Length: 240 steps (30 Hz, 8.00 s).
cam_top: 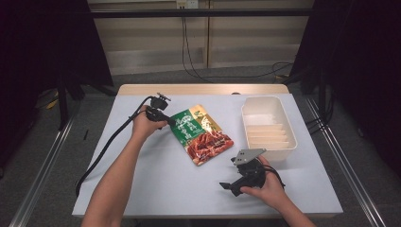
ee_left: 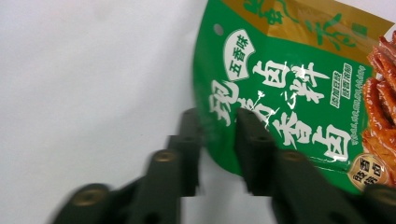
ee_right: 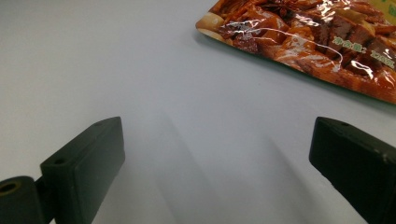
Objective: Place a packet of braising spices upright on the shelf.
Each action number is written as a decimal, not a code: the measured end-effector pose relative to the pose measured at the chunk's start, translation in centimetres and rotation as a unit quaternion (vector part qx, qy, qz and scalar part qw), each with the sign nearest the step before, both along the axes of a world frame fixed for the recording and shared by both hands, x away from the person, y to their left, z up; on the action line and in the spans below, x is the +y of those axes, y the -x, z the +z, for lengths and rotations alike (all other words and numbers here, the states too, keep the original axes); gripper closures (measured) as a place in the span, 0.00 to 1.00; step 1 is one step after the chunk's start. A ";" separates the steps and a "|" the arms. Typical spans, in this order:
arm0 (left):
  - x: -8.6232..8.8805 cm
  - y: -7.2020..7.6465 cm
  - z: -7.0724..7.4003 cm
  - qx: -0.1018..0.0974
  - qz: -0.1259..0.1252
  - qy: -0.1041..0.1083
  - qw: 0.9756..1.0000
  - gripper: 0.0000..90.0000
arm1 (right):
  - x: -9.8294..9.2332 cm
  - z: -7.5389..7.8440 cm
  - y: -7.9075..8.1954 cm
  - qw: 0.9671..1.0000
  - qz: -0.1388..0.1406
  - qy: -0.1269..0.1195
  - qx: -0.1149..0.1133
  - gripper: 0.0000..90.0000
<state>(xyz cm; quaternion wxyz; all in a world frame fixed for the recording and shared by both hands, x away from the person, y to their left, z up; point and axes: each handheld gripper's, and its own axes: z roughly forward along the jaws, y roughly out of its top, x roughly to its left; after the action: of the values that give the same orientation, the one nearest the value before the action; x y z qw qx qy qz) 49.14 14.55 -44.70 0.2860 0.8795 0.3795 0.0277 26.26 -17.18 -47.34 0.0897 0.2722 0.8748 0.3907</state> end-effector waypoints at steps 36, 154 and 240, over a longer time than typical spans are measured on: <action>-1.1 5.9 10.6 -0.046 -0.058 0.056 0.996 1.00 | 1.2 6.6 -2.5 1.000 0.017 0.000 -0.016 0.04; -3.0 10.0 14.0 -0.092 -0.134 0.125 0.979 0.68 | 6.2 19.5 -14.3 0.962 0.123 0.238 0.053 1.00; 6.8 14.0 3.6 -0.036 -0.041 0.085 0.995 0.02 | 1.6 26.4 -21.5 0.969 -0.015 0.212 0.123 1.00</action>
<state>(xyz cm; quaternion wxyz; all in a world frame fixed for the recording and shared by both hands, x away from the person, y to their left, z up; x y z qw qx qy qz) 35.13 21.34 -41.15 0.3737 0.8652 0.3339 0.0157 47.74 -15.60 -20.98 0.0426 0.3057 0.9379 0.1587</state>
